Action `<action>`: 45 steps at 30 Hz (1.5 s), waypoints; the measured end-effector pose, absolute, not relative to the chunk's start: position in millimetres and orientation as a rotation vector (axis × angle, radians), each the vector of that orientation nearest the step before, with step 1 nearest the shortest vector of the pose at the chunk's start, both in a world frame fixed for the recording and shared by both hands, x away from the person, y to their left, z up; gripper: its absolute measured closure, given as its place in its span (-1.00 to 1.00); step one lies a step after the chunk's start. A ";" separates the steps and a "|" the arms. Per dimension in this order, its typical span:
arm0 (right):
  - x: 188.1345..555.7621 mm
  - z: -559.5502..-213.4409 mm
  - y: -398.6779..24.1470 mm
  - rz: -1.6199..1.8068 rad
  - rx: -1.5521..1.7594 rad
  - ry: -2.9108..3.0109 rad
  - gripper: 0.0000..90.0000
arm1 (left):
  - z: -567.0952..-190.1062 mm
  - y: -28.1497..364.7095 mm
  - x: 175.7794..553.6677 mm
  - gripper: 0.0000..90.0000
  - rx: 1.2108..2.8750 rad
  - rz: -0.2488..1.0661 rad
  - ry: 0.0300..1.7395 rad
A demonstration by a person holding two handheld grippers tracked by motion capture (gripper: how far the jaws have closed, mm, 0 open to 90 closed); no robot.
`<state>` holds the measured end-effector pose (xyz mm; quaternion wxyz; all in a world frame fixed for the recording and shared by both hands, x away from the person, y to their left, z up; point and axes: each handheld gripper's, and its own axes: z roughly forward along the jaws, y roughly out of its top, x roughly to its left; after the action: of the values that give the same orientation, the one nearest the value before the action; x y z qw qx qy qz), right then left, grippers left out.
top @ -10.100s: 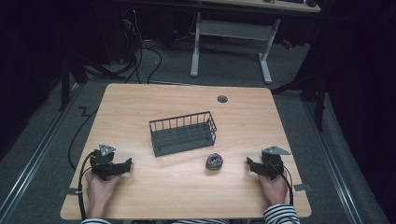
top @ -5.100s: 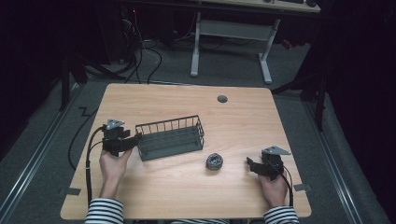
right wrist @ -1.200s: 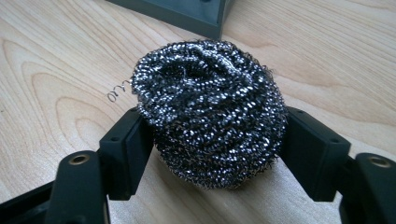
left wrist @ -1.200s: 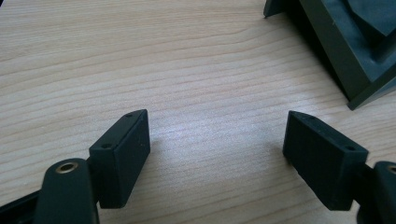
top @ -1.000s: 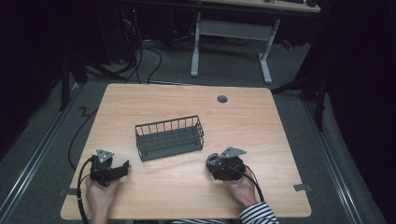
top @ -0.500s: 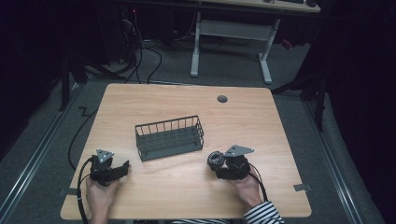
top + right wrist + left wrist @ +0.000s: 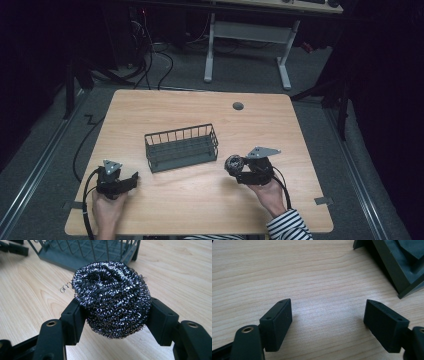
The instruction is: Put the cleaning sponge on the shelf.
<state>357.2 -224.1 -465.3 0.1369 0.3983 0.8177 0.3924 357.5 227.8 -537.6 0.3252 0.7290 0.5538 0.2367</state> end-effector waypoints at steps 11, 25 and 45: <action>373.5 -437.1 -222.9 1.190 1.125 2.366 -0.16 | -537.6 227.8 357.5 -0.49 1.911 0.620 1.452; 405.5 -398.5 -201.4 1.216 1.048 2.371 -0.16 | -537.5 227.6 357.5 -0.50 1.916 0.616 1.447; 441.8 -395.1 -140.2 1.172 0.942 2.471 -0.18 | -537.5 227.6 357.5 -0.51 1.918 0.614 1.445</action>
<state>441.8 -140.2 -395.1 0.1241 0.3230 0.8477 0.4021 357.5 227.6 -537.5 0.3253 0.7316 0.5514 0.2343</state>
